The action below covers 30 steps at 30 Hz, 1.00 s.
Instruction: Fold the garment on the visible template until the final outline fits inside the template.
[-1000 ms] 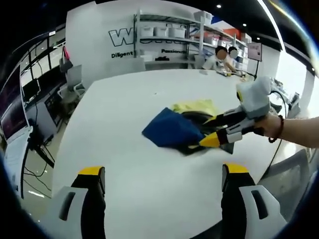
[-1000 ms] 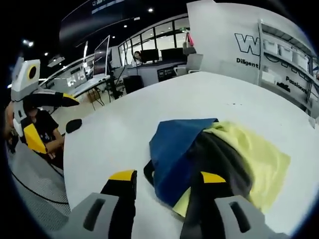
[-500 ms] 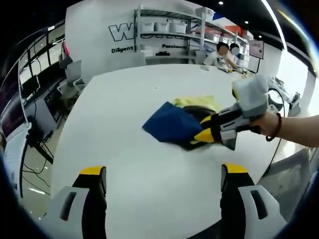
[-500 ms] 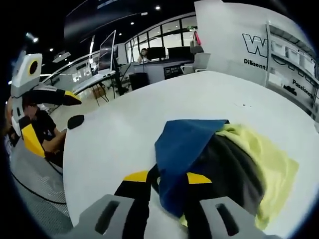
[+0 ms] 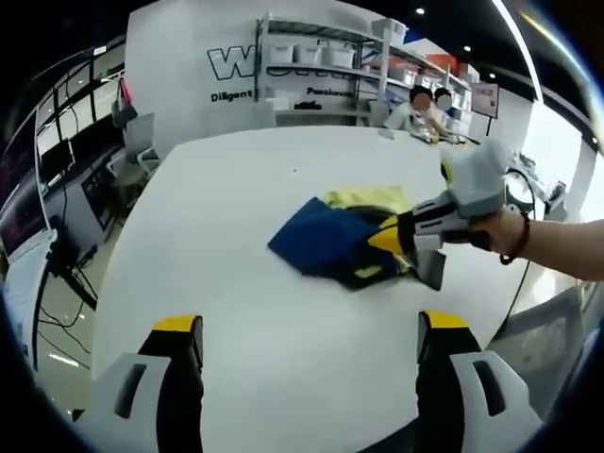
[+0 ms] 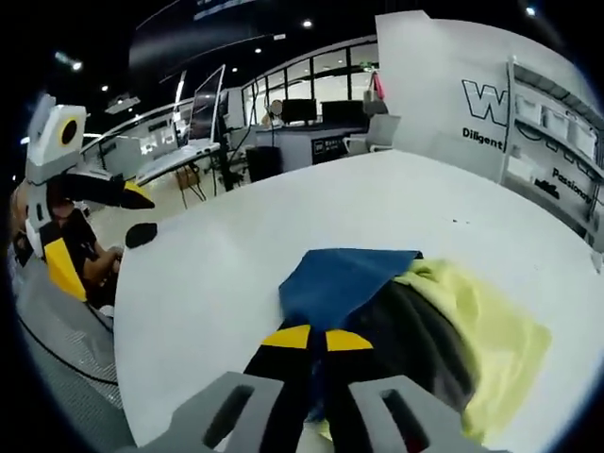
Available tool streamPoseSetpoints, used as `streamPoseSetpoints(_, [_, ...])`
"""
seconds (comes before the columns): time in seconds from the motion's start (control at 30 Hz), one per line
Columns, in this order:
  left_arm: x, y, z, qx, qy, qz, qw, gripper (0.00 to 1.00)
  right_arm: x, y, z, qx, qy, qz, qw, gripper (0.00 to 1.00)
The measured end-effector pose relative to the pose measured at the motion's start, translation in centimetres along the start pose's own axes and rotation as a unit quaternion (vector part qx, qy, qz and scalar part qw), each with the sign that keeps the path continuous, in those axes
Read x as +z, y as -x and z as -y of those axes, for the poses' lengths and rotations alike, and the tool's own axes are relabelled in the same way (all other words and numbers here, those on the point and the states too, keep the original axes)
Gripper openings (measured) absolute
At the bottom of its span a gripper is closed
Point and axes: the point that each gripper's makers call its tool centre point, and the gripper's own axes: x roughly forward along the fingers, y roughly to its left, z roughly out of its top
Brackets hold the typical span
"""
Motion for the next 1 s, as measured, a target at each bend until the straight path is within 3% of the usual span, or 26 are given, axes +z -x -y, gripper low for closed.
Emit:
streamPoseSetpoints(0.53, [-0.1, -0.4, 0.3, -0.002, 0.002, 0.002, 1.0, 0.9, 3.6, 2.1, 3.3, -0.06, 0.02, 0.053, 0.9966, 0.0])
streamPoseSetpoints(0.77, [0.0, -0.9, 0.6, -0.004, 0.0, 0.0, 1.0, 0.89, 4.2, 2.7, 4.6, -0.075, 0.022, 0.06, 0.9951, 0.0])
streamPoseSetpoints(1.0, [0.3, -1.5, 1.1, -0.014, 0.005, 0.003, 0.9999, 0.87, 4.8, 3.9, 7.5, -0.116, 0.008, 0.07, 0.9908, 0.0])
